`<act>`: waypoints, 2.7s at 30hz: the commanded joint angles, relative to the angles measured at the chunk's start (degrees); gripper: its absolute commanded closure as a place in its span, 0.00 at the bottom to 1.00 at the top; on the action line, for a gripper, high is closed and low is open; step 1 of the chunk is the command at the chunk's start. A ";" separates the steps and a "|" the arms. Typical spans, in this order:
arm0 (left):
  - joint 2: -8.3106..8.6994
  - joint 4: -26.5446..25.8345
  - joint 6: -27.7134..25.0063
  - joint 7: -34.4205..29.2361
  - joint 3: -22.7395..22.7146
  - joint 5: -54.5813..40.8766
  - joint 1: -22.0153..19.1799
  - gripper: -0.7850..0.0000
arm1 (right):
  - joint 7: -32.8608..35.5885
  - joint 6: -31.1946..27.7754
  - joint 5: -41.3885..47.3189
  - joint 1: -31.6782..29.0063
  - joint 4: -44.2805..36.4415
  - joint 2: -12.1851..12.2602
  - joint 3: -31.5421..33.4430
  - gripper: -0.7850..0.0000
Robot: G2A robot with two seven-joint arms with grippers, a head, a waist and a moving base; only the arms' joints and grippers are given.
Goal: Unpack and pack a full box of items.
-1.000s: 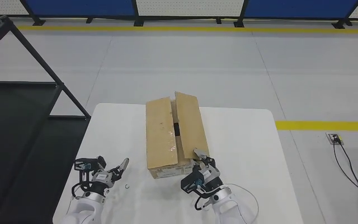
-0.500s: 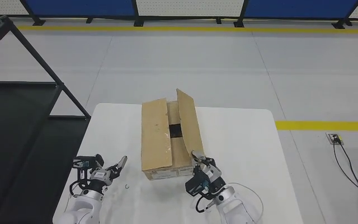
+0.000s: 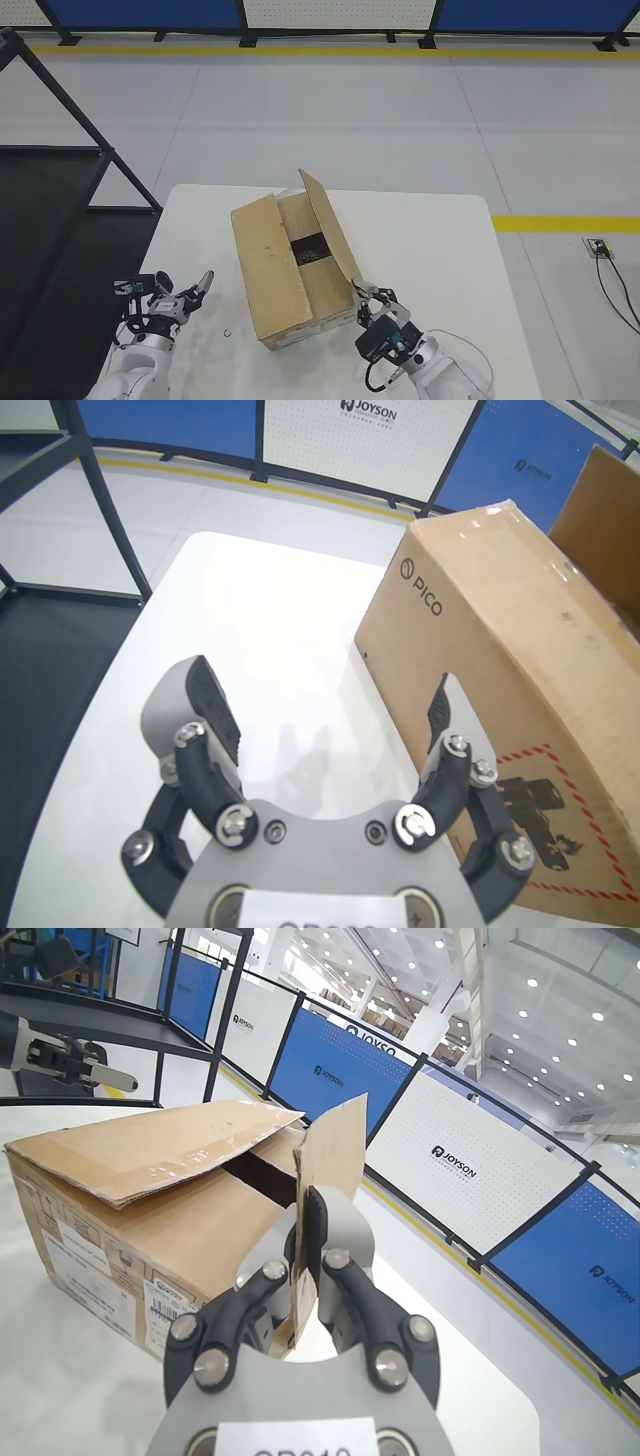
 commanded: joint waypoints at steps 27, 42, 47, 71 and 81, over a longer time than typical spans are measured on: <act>-0.20 1.13 1.22 0.08 -1.23 -2.19 -0.88 0.00 | -2.66 -7.95 7.05 0.31 0.28 0.92 5.14 1.00; -0.19 1.57 1.19 -0.77 -1.79 -1.96 -1.82 0.00 | -1.93 -15.41 8.84 4.65 3.93 1.92 9.02 1.00; -0.23 1.86 2.04 -1.09 -1.79 -1.61 -2.16 0.00 | -1.22 -17.53 8.54 6.23 4.66 2.27 9.81 1.00; 0.24 4.21 -0.24 -5.35 -1.55 3.57 -6.59 0.00 | -2.47 -23.25 10.48 0.50 -0.32 4.15 14.72 0.00; -0.10 12.91 0.51 -6.15 2.55 4.67 -16.49 0.00 | -13.23 -29.01 8.68 -15.39 -10.99 5.65 16.41 0.00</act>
